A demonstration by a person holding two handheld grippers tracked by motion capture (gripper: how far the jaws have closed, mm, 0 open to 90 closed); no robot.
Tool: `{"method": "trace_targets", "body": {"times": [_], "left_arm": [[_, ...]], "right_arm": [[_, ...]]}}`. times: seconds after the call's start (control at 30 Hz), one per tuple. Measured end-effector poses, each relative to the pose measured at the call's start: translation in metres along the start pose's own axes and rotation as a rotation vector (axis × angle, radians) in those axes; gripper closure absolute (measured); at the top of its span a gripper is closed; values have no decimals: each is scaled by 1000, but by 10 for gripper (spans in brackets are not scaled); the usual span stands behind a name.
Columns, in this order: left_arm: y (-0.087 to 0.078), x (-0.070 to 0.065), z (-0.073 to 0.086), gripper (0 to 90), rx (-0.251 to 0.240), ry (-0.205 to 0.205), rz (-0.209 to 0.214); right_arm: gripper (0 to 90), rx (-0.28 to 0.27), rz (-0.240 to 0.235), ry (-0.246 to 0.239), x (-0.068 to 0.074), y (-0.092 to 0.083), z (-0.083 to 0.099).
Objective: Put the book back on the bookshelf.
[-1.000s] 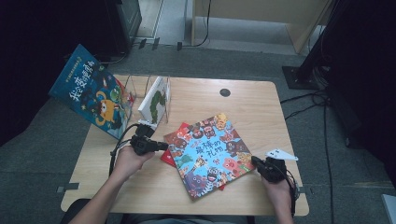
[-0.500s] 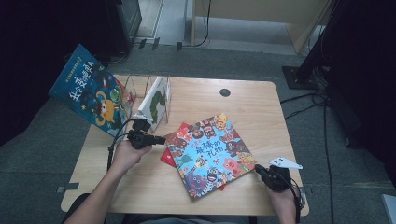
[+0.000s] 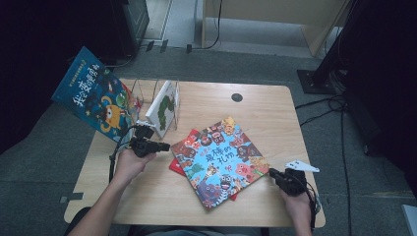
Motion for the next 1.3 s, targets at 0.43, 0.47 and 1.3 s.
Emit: {"method": "trace_targets", "body": {"times": [0.43,0.47,1.3], "left_arm": [[12,9,6,831,-4,6,-67],[12,10,7,834,-7,-4,-59],[-6,-2,41,861,105,-7,-36]], "right_arm": [[900,-10,-19,17,-12,20,-12],[900,-11,-19,20,-12,21,-12],[900,-7,-57,35,-8,50,-30]]}}
Point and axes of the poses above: each handheld gripper's, and its own axes: y roughly forward along the jaws, z roughly out of its underside, x roughly to its left, the point moved 1 cm from there along y, roughly forward along the jaws, and after that the axes turned 12 degrees about -x, right-handed, at the moved point
